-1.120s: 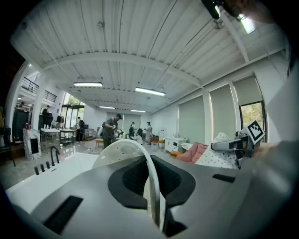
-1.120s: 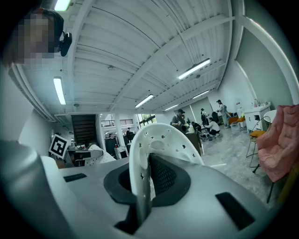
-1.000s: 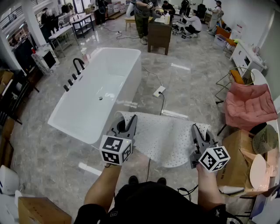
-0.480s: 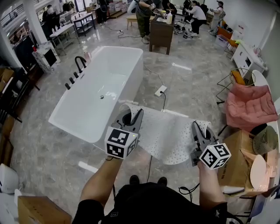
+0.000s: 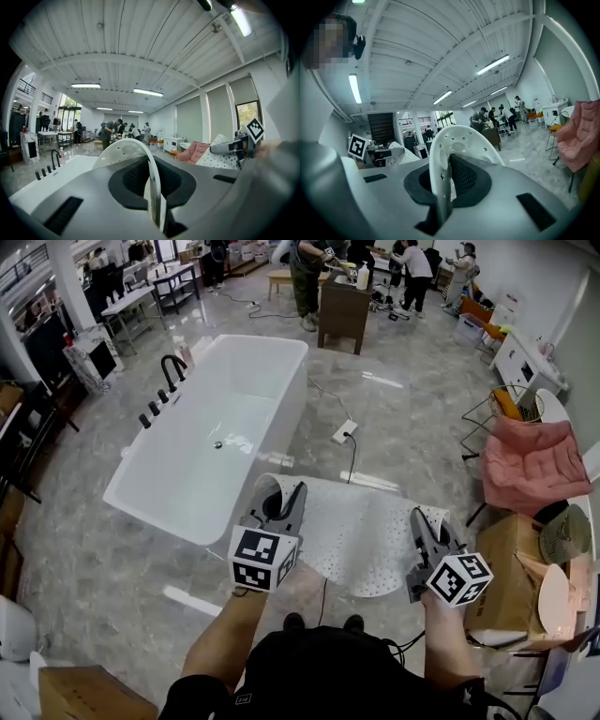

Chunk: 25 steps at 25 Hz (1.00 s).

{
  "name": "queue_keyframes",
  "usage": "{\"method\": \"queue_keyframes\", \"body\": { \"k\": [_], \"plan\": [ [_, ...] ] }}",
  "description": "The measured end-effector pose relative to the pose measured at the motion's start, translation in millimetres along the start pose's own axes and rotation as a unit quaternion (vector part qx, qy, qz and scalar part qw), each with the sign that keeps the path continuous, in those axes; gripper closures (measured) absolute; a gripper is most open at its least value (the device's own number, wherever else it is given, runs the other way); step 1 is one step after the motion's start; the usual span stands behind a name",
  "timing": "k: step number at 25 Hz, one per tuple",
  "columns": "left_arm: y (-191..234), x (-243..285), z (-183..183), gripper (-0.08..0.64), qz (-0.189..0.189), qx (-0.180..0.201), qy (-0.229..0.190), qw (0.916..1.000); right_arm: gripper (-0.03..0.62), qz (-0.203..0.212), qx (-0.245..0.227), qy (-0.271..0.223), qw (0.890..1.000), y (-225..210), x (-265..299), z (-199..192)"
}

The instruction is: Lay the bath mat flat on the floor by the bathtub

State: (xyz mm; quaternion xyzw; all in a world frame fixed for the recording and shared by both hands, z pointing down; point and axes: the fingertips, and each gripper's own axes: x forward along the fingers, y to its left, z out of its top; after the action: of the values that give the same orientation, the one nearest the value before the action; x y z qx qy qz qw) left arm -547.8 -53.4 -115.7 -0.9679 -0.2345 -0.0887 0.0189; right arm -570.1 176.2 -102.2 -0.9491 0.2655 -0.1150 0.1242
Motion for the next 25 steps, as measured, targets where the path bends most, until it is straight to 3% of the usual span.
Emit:
{"method": "queue_keyframes", "body": {
  "k": [7, 12, 19, 25],
  "plan": [
    [26, -20, -19, 0.540, -0.009, -0.015, 0.008, 0.9998, 0.567, -0.006, 0.004, 0.027, 1.000, 39, 12, -27],
    [36, -12, -24, 0.540, -0.011, -0.025, 0.015, 0.9995, 0.566, -0.002, 0.013, 0.038, 0.999, 41, 25, -35],
    [43, 27, -32, 0.540, -0.003, -0.035, 0.032, 0.9989, 0.566, 0.005, 0.036, 0.047, 0.998, 7, 50, -41],
    [37, 91, -35, 0.540, 0.006, -0.044, 0.055, 0.9975, 0.566, 0.013, 0.056, 0.057, 0.997, -54, 78, -35]
  ]
}}
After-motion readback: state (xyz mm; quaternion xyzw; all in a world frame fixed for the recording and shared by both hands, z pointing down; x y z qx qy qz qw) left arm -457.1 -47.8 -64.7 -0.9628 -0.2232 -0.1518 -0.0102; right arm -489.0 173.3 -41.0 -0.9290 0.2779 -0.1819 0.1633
